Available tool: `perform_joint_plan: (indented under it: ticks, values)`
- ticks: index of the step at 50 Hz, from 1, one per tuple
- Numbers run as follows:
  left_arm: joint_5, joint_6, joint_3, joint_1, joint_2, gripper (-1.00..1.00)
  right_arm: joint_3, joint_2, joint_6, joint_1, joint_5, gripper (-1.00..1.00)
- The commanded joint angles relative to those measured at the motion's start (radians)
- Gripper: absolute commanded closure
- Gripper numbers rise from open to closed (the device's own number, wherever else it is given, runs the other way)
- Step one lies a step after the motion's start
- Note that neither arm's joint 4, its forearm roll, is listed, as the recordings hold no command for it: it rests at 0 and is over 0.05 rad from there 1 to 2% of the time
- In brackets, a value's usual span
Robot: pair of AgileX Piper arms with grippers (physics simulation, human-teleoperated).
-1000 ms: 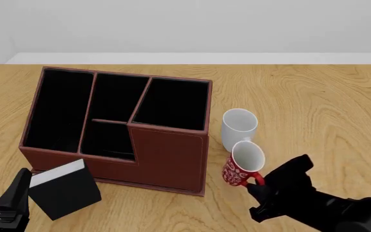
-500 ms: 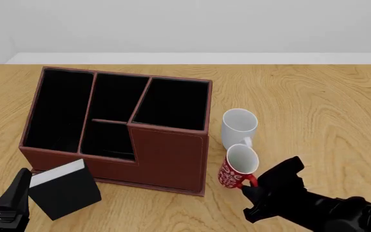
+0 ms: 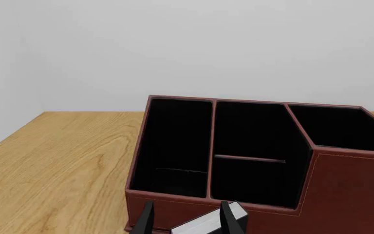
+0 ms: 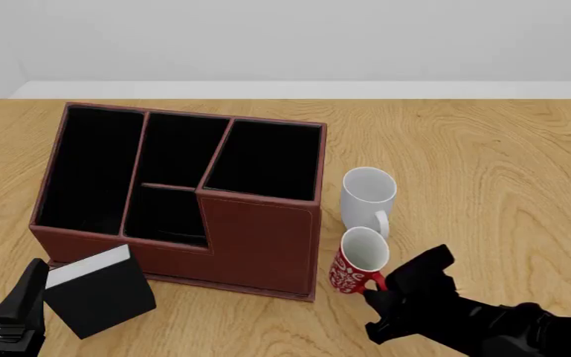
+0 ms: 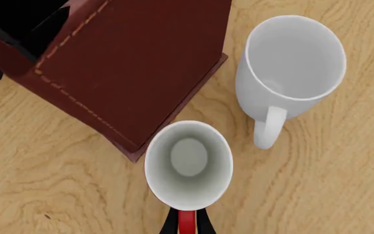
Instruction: Pick up the red mug and place it to the right of the caddy.
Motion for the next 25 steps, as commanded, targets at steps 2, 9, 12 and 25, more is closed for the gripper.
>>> perform_joint_plan:
  ticks: [2, 9, 12, 25]
  values:
    - [0.000, 0.000, 0.000, 0.000, 0.000, -1.00, -0.005, 0.046, 0.022, 0.006, -0.048, 1.00]
    - [0.000, 0.000, 0.000, 0.000, 0.000, -1.00, -0.006, 0.087, 0.026, 0.009, -0.078, 1.00]
    - [0.000, 0.000, 0.000, 0.000, 0.000, -1.00, -0.008, 0.102, 0.024, 0.005, -0.089, 1.00]
    - [0.000, 0.000, 0.000, 0.000, 0.000, -1.00, -0.003, 0.130, 0.033, 0.004, -0.115, 1.00]
